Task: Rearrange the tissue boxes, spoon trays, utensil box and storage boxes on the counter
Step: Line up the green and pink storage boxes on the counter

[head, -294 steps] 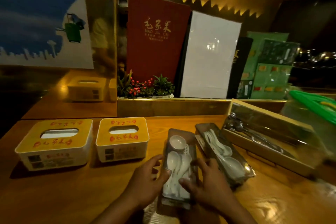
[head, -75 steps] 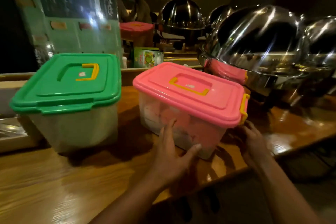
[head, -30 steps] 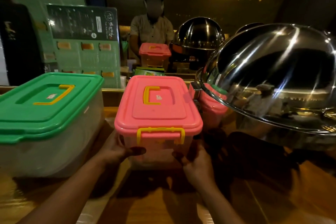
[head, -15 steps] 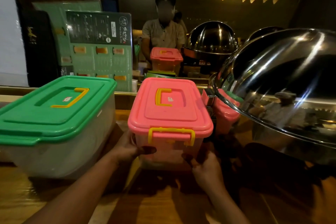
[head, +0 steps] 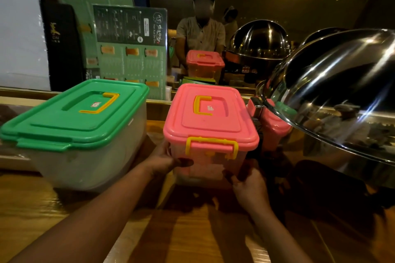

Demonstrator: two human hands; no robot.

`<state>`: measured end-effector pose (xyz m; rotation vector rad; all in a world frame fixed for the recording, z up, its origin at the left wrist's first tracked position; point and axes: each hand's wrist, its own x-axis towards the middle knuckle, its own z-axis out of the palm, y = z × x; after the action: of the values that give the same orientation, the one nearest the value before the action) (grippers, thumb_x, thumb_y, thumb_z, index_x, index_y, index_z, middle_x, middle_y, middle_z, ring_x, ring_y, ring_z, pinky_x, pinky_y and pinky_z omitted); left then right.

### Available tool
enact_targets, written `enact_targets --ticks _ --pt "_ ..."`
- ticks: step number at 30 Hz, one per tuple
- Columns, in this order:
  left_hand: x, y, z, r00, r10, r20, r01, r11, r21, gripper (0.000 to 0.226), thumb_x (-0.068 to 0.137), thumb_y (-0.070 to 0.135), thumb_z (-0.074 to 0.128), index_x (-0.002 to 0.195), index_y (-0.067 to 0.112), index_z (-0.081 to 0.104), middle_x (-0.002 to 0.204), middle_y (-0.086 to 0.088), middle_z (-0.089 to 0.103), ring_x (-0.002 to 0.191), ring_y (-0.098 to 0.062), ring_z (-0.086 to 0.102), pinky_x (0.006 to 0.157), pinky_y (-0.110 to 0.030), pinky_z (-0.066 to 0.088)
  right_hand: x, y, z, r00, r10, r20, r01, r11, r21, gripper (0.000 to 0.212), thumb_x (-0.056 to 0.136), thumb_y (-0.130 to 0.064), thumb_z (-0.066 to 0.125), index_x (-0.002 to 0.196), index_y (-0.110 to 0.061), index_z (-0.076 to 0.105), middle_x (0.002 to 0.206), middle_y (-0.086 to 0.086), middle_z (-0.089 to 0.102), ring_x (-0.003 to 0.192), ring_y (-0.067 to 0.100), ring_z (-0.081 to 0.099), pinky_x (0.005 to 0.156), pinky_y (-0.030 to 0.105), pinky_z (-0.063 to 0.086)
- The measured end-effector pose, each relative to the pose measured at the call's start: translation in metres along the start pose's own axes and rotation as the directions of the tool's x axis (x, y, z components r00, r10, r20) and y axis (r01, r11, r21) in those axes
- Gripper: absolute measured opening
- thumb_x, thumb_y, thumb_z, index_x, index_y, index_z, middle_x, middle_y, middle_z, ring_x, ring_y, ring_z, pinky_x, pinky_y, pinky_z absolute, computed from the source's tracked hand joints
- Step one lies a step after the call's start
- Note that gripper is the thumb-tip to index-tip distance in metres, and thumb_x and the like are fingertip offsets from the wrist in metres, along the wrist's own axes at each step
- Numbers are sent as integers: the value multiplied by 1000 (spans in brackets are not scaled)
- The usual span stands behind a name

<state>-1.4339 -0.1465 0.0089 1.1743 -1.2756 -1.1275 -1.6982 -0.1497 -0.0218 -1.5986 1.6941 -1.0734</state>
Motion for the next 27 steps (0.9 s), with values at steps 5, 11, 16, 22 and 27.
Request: enact_targets --ticks 5,11,16,22,27 --pt "-47 -10 -8 990 -56 -130 65 995 73 116 58 25 98 154 32 34 144 7 54 133 -9 51 104 -34 51 -20 3 4 954 175 245 -55 900 -432 44 74 -51 75 106 -22 68 103 -1 73 98 22 69 80 35 58" --pt "-131 -24 -90 936 -251 -245 314 912 263 46 78 30 86 120 34 67 107 15 73 90 8 70 68 -18 57 -61 -59 66 877 -227 424 310 940 -139 25 82 -44 72 99 -27 65 96 -10 70 94 10 66 80 32 53" --pt "-176 -23 -188 712 -116 -693 475 806 353 30 75 31 88 97 17 74 82 1 76 83 -24 72 65 -35 57 -91 -116 144 846 -394 358 404 913 50 52 79 -56 69 122 -29 54 115 -6 64 106 9 61 90 38 54" --pt "-173 13 -263 765 129 -631 157 913 376 105 60 24 97 147 31 38 129 11 57 111 -4 59 91 -33 53 -121 -159 214 901 -353 252 346 935 73 105 67 -62 80 150 -20 31 144 -16 40 131 1 39 109 11 28" --pt "-137 -6 -282 896 31 -443 63 979 195 100 49 41 100 136 26 53 128 7 70 119 -10 66 90 -29 58 -124 -161 243 955 -264 132 256 964 71 90 68 -76 68 139 -25 46 129 -4 64 115 14 62 95 38 53"
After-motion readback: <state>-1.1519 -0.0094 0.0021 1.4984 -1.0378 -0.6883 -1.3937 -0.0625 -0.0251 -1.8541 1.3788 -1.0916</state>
